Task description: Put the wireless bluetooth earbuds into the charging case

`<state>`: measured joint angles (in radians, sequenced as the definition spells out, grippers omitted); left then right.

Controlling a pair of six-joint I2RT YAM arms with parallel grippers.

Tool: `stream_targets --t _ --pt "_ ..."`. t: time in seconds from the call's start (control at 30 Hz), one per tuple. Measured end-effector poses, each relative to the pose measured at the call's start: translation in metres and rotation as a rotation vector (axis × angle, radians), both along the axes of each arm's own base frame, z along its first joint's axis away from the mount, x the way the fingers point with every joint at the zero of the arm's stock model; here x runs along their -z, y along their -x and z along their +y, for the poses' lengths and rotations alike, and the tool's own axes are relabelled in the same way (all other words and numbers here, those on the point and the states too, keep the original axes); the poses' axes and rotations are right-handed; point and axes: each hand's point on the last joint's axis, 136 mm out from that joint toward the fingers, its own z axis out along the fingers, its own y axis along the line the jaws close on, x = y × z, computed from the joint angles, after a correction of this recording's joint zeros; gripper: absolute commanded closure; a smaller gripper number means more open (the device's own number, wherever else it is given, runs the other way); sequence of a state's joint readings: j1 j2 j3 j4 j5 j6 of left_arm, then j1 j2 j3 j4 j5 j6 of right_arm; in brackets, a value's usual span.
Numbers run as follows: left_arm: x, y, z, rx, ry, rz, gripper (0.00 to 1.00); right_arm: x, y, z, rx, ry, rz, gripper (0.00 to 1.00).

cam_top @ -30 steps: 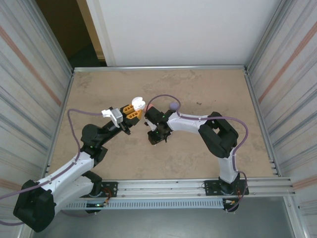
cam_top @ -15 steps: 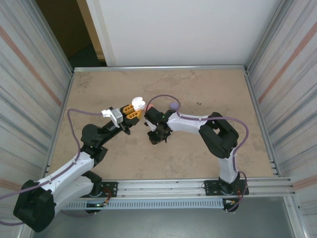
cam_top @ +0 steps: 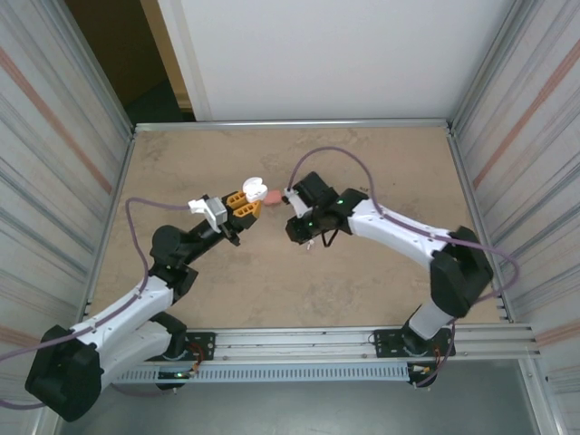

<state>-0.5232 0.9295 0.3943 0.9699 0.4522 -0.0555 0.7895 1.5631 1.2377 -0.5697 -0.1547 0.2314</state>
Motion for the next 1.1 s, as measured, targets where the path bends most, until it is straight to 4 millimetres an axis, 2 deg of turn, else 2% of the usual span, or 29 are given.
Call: stream_targets --t 0.13,0.27,0.47,0.73,0.93,1.1 --pt "0.007 -0.005 -0.004 0.002 -0.014 0.023 1.00 -0.051 -0.003 -0.014 0.006 -0.086 -0.110 0.83" --pt "0.013 -0.012 -0.009 0.007 -0.025 0.040 1.00 -0.095 0.003 -0.026 -0.015 -0.163 -0.209 0.81" --pt "0.022 -0.019 -0.022 0.040 -0.045 0.062 1.00 -0.145 0.014 -0.037 -0.065 -0.252 -0.346 0.81" --pt "0.020 -0.020 -0.035 0.094 -0.051 0.047 1.00 -0.206 0.019 -0.030 -0.152 -0.348 -0.499 0.81" --pt "0.015 -0.015 -0.041 0.133 -0.053 0.031 1.00 -0.240 0.022 -0.022 -0.212 -0.400 -0.571 0.81" --pt "0.015 -0.013 -0.042 0.148 -0.057 0.028 1.00 -0.245 0.023 -0.009 -0.265 -0.405 -0.592 0.81"
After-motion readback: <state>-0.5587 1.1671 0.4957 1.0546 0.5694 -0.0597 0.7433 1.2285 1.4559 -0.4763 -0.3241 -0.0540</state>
